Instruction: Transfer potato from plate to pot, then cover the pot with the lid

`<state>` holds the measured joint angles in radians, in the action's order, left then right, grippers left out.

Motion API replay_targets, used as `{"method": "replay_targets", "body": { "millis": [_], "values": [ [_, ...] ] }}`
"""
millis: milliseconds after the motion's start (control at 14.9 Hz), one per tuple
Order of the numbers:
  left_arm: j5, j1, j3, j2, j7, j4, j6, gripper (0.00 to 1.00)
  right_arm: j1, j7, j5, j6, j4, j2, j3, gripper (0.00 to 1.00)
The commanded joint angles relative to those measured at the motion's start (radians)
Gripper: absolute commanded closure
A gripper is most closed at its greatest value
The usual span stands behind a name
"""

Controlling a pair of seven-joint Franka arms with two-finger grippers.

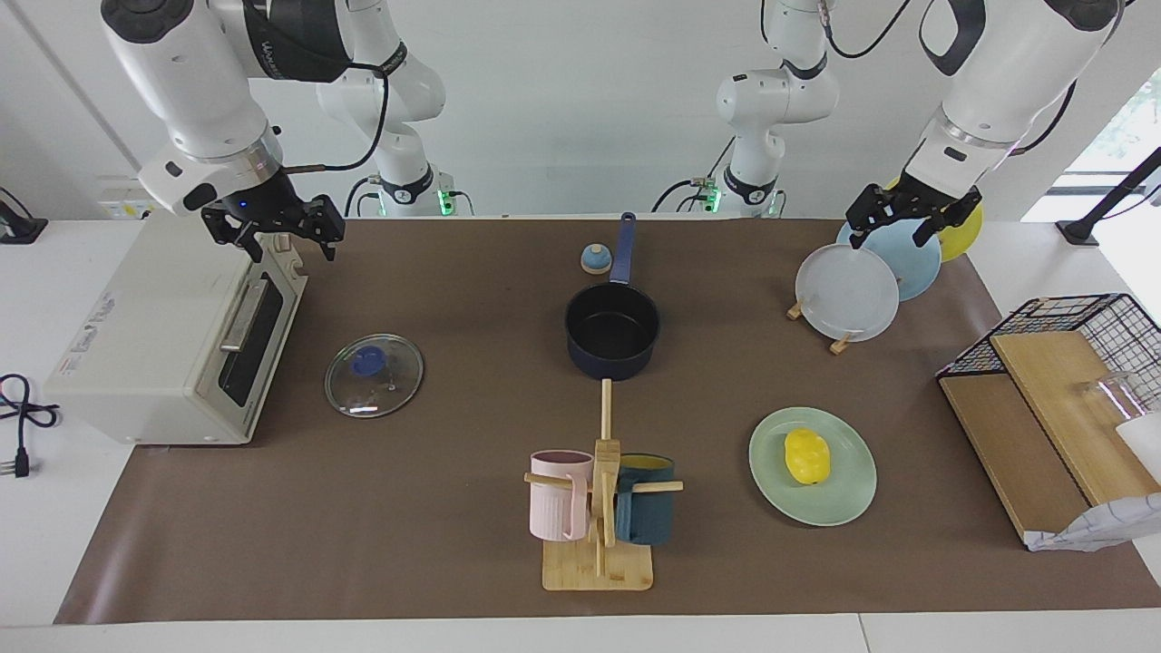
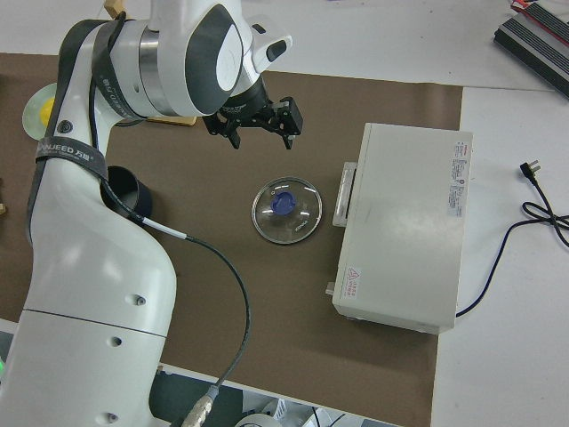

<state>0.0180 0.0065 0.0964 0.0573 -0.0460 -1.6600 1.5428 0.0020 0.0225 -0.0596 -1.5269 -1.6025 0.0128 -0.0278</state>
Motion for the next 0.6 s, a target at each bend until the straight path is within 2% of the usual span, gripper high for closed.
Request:
{"method": "replay_targets", "body": {
  "millis": [0,536],
  "values": [
    [0.003,0.010,0.011,0.012,0.014,-0.010,0.014,0.00,-0.020,-0.013,0.017,0.013,0.016,0.009,-0.012,0.00],
    [0.003,0.004,0.013,0.016,-0.005,-0.032,0.065,0.00,-0.017,-0.016,0.011,0.011,0.015,0.007,-0.017,0.00]
  ]
}}
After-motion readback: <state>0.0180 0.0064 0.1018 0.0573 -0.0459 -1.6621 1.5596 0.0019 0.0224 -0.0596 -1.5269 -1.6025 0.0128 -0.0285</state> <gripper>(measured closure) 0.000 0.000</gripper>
